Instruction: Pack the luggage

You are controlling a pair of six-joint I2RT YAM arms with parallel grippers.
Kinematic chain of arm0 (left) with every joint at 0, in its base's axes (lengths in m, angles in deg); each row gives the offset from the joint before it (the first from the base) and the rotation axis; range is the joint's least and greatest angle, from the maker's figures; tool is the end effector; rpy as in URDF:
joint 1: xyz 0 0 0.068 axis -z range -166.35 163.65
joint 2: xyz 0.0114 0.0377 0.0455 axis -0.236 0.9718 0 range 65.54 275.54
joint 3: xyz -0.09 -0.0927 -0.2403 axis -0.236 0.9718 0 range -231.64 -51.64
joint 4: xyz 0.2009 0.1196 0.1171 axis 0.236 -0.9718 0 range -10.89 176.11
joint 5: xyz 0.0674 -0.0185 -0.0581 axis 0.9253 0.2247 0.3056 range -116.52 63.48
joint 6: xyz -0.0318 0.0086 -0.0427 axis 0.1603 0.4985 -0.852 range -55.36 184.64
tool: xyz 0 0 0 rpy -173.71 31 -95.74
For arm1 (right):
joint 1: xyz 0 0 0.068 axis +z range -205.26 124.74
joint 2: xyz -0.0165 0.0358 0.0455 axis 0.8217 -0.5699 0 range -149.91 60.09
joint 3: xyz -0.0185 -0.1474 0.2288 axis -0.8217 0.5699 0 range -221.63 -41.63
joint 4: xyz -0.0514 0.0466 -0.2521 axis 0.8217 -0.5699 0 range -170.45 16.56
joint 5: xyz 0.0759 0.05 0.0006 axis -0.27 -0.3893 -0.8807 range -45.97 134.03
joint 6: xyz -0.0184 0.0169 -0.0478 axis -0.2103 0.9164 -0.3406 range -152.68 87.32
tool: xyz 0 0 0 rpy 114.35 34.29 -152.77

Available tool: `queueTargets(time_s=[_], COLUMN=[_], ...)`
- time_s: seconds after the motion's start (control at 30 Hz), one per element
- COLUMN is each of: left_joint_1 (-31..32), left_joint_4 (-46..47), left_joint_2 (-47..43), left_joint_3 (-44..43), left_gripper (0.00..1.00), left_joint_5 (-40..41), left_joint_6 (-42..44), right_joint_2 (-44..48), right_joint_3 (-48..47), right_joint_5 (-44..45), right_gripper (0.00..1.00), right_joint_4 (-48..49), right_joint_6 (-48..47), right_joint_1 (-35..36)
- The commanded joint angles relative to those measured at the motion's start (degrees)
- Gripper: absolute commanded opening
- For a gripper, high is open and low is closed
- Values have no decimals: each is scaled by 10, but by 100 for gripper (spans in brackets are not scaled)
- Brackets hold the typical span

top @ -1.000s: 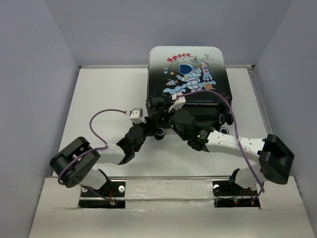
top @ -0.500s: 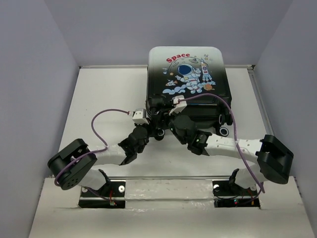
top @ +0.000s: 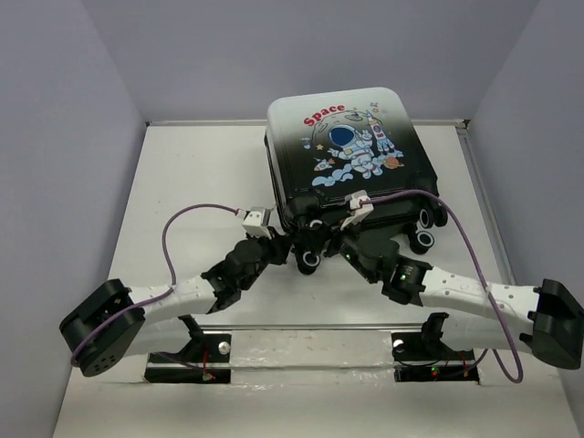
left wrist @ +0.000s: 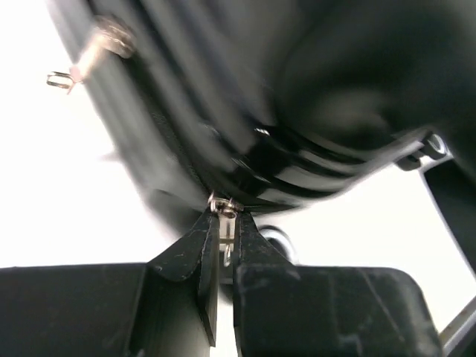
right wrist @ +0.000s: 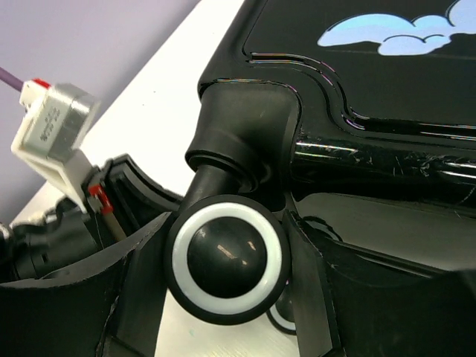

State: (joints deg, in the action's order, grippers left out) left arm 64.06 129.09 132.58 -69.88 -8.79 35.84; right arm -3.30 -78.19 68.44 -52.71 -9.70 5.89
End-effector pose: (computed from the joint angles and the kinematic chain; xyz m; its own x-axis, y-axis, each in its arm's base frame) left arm 0.1555 -0.1710 0.2007 -0.3172 -0.3364 -0.8867 0.4428 0.7742 -0.4522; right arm 0.1351 0.2148 0.2812 -0.2812 0.2264 -0.9325 -0.5317 0.7722 0.3479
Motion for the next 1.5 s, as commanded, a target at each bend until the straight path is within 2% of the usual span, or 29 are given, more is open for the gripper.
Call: queueTargets(time_s=[0.0,0.1,0.2,0.27,0.33,0.47,0.53,0.57,0.6,0.63,0.73,0.8,0.87,0.9,0.93,1.0,1.03,1.17,1.33,1.47], left_joint_1=[-101,-97,-116,-168,-191,-199,-204,-204,-204,-204,-203,-203,-203,-203,-203,-203,-203,-203,-203,-203], left_joint_4=[-28,-66,-128,-130,-108,-105,-114,-120,-127,-146,-228,-266,-320,-338,-366,-398,-428,-501,-548,-582], left_joint_2=[-31,-81,-122,-141,-128,-95,-112,-145,-165,-205,-299,-348,-410,-427,-453,-470,-477,-471,-467,-495], left_joint_3=[-3,5,4,3,-1,-31,-32,-29,-29,-30,-60,-93,-122,-154,-170,-219,-234,-298,-333,-337], left_gripper=[6,6,6,6,6,6,6,7,14,32,55,69,77,94,99,99,99,99,99,99], left_joint_5=[268,242,291,252,219,209,184,141,116,63,-1,-16,-17,-13,-10,-8,-6,-19,-40,-24], left_joint_6=[41,29,16,11,14,4,-21,-42,-52,-66,-84,-96,-97,-93,-84,-68,-55,-18,21,47], right_joint_2=[123,128,119,124,132,118,97,82,72,60,-9,-55,-122,-140,-168,-183,-182,-133,50,215], right_joint_3=[20,22,17,18,25,32,33,34,32,24,-24,-59,-98,-137,-155,-202,-212,-215,-205,-138], right_joint_5=[17,21,26,17,-10,-64,-83,-102,-109,-116,-115,-118,-132,-136,-132,-104,-62,19,92,143], right_gripper=[7,7,7,7,7,7,7,7,7,7,7,7,7,8,34,72,100,100,100,100], right_joint_4=[-39,-68,-74,-73,-70,-64,-43,-33,-23,-9,-1,6,11,11,5,-26,-63,-133,-236,-260], right_joint_6=[-2,-13,-13,-4,7,13,19,22,22,20,1,-11,-25,-29,-35,-33,-37,-70,-101,-110], right_joint_1=[13,7,7,7,7,7,7,13,18,35,72,104,118,131,131,137,137,137,137,137])
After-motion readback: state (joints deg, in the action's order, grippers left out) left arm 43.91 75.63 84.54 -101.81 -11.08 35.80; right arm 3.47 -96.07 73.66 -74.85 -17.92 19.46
